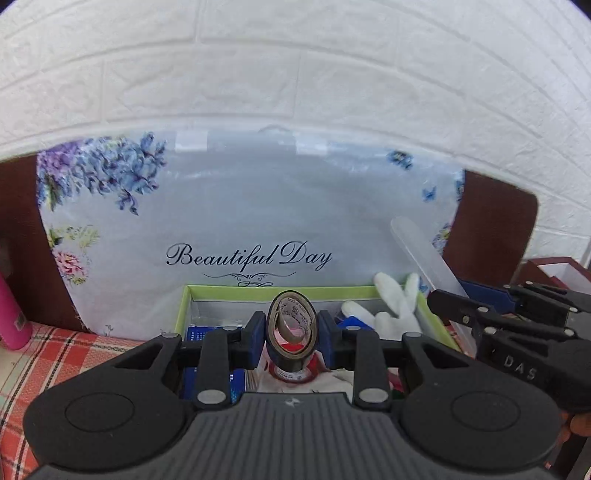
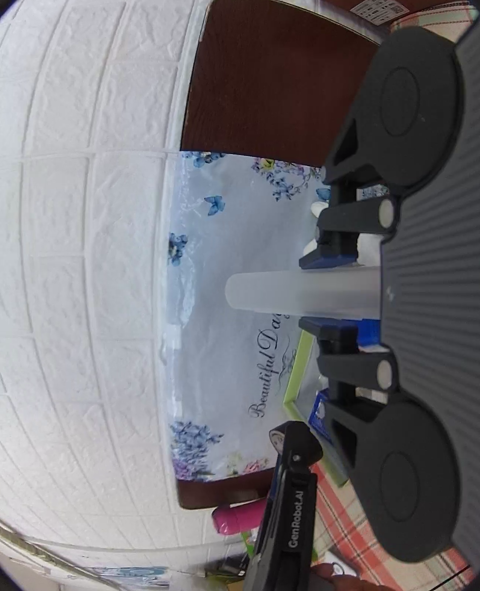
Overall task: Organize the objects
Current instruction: 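Lower the black tape and clear tube into the box and open both tools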
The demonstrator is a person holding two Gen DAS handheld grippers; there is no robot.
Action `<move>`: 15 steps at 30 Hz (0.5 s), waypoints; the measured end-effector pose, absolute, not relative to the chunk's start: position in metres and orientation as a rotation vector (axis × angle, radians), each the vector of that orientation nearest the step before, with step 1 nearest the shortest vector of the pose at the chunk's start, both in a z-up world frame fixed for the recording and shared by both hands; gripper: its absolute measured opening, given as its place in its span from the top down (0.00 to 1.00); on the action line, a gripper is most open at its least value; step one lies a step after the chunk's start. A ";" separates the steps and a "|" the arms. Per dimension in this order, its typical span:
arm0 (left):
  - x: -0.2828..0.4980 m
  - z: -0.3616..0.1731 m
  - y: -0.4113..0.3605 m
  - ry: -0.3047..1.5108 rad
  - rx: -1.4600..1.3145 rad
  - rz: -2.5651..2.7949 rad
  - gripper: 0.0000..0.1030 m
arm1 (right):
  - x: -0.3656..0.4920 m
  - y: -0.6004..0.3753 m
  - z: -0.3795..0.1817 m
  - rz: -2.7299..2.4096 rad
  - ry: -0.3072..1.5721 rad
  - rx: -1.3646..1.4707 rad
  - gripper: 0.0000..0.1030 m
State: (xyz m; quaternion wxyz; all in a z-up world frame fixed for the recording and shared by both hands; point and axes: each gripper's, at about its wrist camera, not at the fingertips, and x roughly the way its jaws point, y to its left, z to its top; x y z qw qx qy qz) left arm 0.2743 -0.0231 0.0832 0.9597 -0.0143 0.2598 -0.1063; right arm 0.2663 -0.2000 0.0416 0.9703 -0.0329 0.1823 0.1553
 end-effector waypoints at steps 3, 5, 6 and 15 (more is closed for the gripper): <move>0.292 0.062 -0.024 0.547 -0.027 -0.194 0.62 | 0.285 -0.194 0.011 0.287 0.406 -0.118 0.69; 0.297 0.047 -0.022 0.579 -0.022 -0.149 0.25 | 0.289 -0.191 -0.006 0.271 0.442 -0.168 0.47; 0.295 0.041 -0.021 0.576 -0.021 -0.124 0.20 | 0.286 -0.190 -0.011 0.257 0.426 -0.194 0.41; 0.275 0.040 -0.012 0.595 -0.049 -0.108 0.20 | 0.255 -0.209 0.002 0.222 0.371 -0.113 0.13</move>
